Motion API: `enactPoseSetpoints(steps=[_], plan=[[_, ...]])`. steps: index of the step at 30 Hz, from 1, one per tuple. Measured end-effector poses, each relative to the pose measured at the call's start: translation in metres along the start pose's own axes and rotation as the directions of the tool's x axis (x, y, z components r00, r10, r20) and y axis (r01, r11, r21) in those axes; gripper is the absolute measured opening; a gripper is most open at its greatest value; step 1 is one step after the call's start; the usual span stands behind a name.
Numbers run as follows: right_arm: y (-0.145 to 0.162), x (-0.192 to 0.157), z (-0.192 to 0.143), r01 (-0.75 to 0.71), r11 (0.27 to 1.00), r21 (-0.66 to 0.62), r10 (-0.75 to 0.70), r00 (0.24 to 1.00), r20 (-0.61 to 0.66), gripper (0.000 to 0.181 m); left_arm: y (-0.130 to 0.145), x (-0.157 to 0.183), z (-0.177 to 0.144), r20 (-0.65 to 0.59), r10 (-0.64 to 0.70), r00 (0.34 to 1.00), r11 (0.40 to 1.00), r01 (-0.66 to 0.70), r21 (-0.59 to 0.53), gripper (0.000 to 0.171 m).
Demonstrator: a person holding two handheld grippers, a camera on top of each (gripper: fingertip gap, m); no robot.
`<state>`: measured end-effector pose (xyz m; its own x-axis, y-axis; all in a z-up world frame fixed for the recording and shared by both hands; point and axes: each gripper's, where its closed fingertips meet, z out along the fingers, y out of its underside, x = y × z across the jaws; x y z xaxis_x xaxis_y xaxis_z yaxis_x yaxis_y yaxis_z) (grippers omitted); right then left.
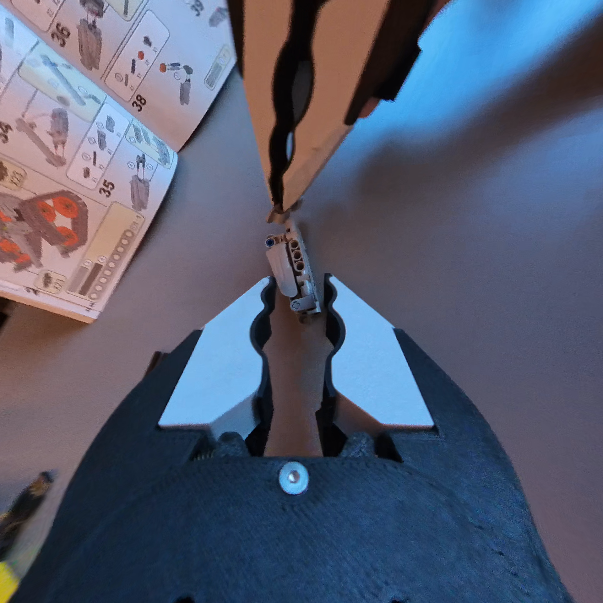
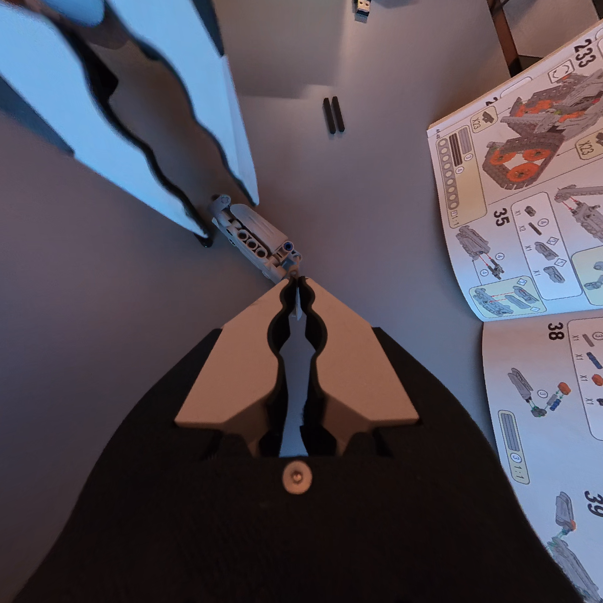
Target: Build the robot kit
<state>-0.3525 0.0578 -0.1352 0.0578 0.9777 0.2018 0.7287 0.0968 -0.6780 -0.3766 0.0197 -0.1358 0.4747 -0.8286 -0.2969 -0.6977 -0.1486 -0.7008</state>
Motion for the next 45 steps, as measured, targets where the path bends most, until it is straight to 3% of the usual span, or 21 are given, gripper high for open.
enactPoseSetpoints(steps=[3, 7, 9, 12, 15, 23, 27, 30, 33, 36, 38, 41, 45], plan=[[-0.001, 0.001, -0.001, -0.004, 1.000, 0.006, 0.004, 1.000, 0.001, 0.001, 0.002, -0.005, -0.002, -0.134, -0.271, 0.953, 0.962, 0.270, -0.029, 0.030], [0.000, -0.001, 0.000, -0.003, 1.000, -0.001, 0.003, 1.000, 0.011, 0.001, -0.004, -0.019, 0.000, -0.309, -0.533, 0.788, 0.841, 0.535, -0.085, 0.016], [0.001, -0.002, -0.001, 0.007, 1.000, -0.009, -0.007, 1.000, 0.016, 0.001, -0.006, -0.024, 0.001, -0.355, -0.580, 0.733, 0.805, 0.582, -0.112, 0.011], [0.001, -0.002, -0.003, 0.009, 1.000, -0.009, -0.009, 1.000, 0.022, 0.001, -0.005, -0.019, 0.002, -0.412, -0.631, 0.657, 0.765, 0.614, -0.194, 0.017], [0.001, 0.000, -0.004, 0.006, 1.000, -0.004, -0.006, 1.000, 0.020, 0.001, -0.001, -0.015, 0.004, -0.425, -0.651, 0.629, 0.749, 0.621, -0.229, 0.023], [0.003, -0.001, -0.002, 0.012, 1.000, -0.016, -0.012, 1.000, 0.022, 0.001, 0.000, -0.006, 0.008, -0.451, -0.616, 0.645, 0.778, 0.588, -0.221, 0.004], [0.005, 0.002, -0.003, 0.010, 1.000, -0.022, -0.010, 1.000, 0.016, 0.001, -0.007, -0.002, 0.007, -0.446, -0.558, 0.700, 0.824, 0.531, -0.198, 0.001], [0.006, 0.006, -0.006, -0.002, 1.000, -0.017, 0.002, 1.000, 0.008, 0.001, -0.011, 0.000, 0.009, -0.394, -0.462, 0.795, 0.886, 0.435, -0.162, 0.000], [0.009, 0.012, -0.009, -0.011, 1.000, -0.021, 0.011, 1.000, -0.003, 0.001, -0.006, -0.007, 0.014, -0.255, -0.263, 0.930, 0.963, 0.238, -0.124, 0.000], [0.009, 0.014, -0.011, -0.013, 1.000, -0.020, 0.013, 1.000, -0.009, 0.001, -0.002, -0.004, 0.018, -0.183, -0.091, 0.979, 0.989, 0.067, -0.132, 0.000], [0.008, 0.014, -0.012, -0.005, 1.000, -0.021, 0.005, 1.000, -0.013, 0.001, -0.002, -0.004, 0.018, -0.180, -0.104, 0.978, 0.987, 0.080, -0.137, 0.000], [0.007, 0.013, -0.013, 0.022, 0.999, -0.024, -0.023, 1.000, -0.017, 0.001, 0.001, -0.012, 0.012, -0.179, -0.177, 0.968, 0.980, 0.155, -0.128, 0.015], [0.005, 0.010, -0.013, 0.045, 0.999, -0.020, -0.045, 0.999, -0.013, 0.001, 0.006, -0.020, 0.000, -0.128, -0.176, 0.976, 0.983, 0.167, -0.075, 0.014]])
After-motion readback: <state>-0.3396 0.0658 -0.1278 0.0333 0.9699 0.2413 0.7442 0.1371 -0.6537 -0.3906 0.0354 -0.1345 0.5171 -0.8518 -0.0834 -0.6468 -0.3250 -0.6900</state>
